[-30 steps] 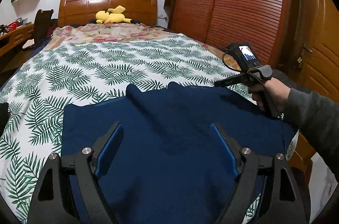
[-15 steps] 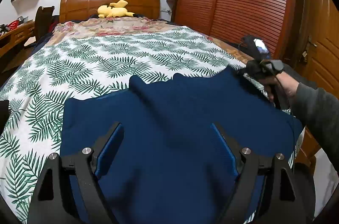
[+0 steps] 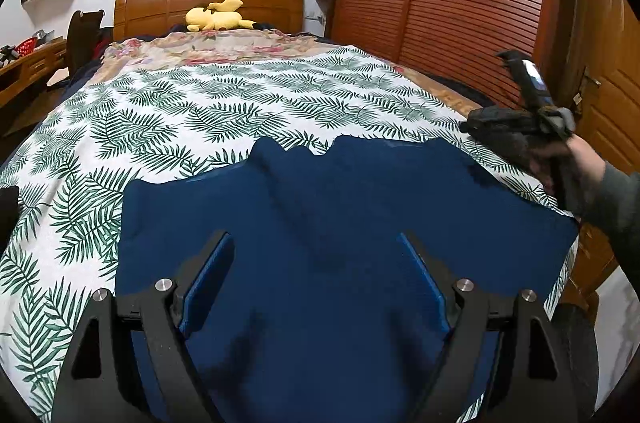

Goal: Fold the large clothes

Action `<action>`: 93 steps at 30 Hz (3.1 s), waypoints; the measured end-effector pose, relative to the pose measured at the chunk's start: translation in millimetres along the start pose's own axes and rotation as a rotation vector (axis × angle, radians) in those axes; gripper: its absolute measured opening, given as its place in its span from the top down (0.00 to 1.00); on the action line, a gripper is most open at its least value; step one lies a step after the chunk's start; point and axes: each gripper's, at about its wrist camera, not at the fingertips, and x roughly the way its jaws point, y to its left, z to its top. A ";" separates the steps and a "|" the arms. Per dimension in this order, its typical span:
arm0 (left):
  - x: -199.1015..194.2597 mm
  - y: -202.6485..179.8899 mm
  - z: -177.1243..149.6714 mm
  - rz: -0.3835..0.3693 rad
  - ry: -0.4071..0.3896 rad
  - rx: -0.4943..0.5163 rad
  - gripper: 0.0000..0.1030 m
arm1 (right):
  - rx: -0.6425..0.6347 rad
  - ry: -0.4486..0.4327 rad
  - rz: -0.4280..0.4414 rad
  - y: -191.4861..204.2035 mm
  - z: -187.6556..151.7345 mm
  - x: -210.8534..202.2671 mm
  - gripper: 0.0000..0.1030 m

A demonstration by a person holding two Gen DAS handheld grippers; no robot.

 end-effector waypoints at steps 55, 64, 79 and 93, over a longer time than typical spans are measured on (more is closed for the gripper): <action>-71.7 38.5 -106.6 0.269 0.221 -0.153 0.55 | -0.376 -0.060 0.444 150.8 -138.9 -47.0 0.42; -79.4 43.3 -110.2 0.244 0.229 -0.266 0.55 | -0.374 -0.065 0.457 140.6 -146.4 -57.6 0.42; -83.6 27.9 -98.5 0.240 0.220 -0.291 0.87 | -0.346 -0.068 0.469 132.3 -151.0 -65.0 0.42; -80.6 -87.0 34.9 0.102 -0.017 -0.044 0.89 | -0.189 -0.115 0.383 44.6 -165.3 -82.8 0.42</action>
